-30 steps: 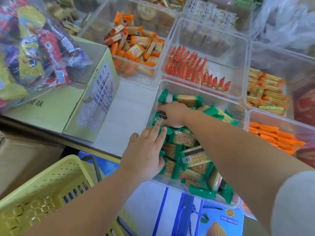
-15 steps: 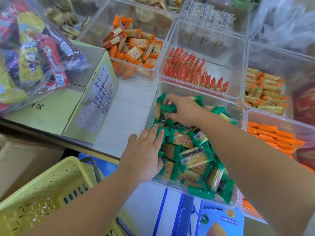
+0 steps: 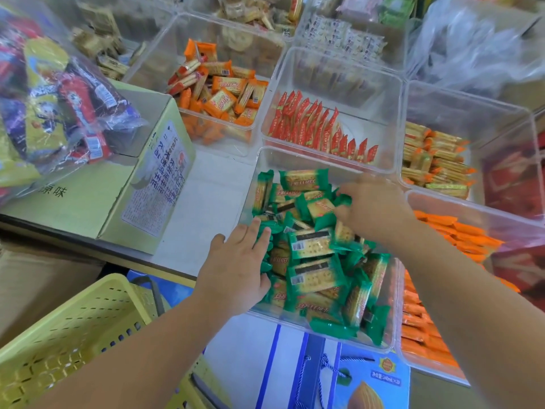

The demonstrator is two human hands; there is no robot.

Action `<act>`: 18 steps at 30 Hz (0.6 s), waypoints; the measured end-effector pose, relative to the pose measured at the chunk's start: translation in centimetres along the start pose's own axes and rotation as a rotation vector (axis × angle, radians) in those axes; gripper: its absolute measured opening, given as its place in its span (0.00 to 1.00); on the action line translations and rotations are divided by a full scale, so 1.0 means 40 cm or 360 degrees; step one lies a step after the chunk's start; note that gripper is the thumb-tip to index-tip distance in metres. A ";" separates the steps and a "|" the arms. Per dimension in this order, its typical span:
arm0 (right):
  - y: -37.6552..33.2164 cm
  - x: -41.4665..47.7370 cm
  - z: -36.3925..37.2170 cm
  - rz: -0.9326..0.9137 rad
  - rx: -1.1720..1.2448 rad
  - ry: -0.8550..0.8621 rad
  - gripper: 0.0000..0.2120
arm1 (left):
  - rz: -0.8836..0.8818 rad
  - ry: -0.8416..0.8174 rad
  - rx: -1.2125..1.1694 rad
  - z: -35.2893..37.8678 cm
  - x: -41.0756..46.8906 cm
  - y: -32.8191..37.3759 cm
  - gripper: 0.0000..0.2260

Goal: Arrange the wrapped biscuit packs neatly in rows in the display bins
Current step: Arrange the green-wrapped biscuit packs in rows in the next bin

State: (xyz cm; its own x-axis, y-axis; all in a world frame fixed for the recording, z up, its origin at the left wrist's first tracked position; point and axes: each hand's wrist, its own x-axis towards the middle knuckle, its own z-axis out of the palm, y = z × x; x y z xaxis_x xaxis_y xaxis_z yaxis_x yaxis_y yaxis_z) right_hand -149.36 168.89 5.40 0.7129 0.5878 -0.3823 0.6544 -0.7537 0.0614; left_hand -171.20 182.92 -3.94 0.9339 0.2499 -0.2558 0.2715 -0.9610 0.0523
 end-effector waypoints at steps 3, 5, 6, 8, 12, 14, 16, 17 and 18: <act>-0.037 0.005 0.001 -0.0222 -0.0133 0.0292 0.20 | 0.0004 0.0002 -0.0013 -0.001 -0.001 -0.001 0.38; -0.089 0.022 -0.001 -0.0485 0.0134 0.0437 0.16 | 0.0012 0.0004 -0.0024 -0.001 -0.001 -0.001 0.37; -0.124 0.039 -0.002 -0.0555 0.0291 0.0364 0.15 | 0.0017 0.0006 -0.0030 -0.002 -0.001 -0.001 0.37; -0.193 0.091 0.004 -0.0573 0.0342 0.0047 0.11 | 0.0022 0.0011 -0.0047 -0.003 -0.002 0.000 0.37; -0.271 0.194 0.047 -0.0627 -0.0238 -0.0280 0.07 | 0.0037 0.0043 -0.0075 0.000 -0.004 -0.004 0.36; -0.283 0.227 0.065 -0.0647 -0.0417 -0.0279 0.07 | 0.0043 0.0057 -0.0082 0.002 -0.003 -0.004 0.36; -0.286 0.246 0.076 -0.0650 -0.0515 -0.0262 0.06 | 0.0042 0.0066 -0.0089 0.005 -0.002 -0.004 0.36; -0.283 0.253 0.087 -0.0697 -0.0581 -0.0255 0.07 | 0.0040 0.0066 -0.0088 0.006 -0.002 -0.004 0.37; -0.276 0.260 0.102 -0.0769 -0.0657 -0.0245 0.09 | 0.0038 0.0065 -0.0085 0.007 -0.002 -0.003 0.37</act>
State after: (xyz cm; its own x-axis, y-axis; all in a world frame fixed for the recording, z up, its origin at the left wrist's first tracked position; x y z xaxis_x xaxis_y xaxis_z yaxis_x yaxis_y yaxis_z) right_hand -150.18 182.13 -3.02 0.2902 0.7600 -0.5815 0.9569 -0.2222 0.1871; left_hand -171.37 183.00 -4.21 0.9485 0.2329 -0.2146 0.2603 -0.9593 0.1095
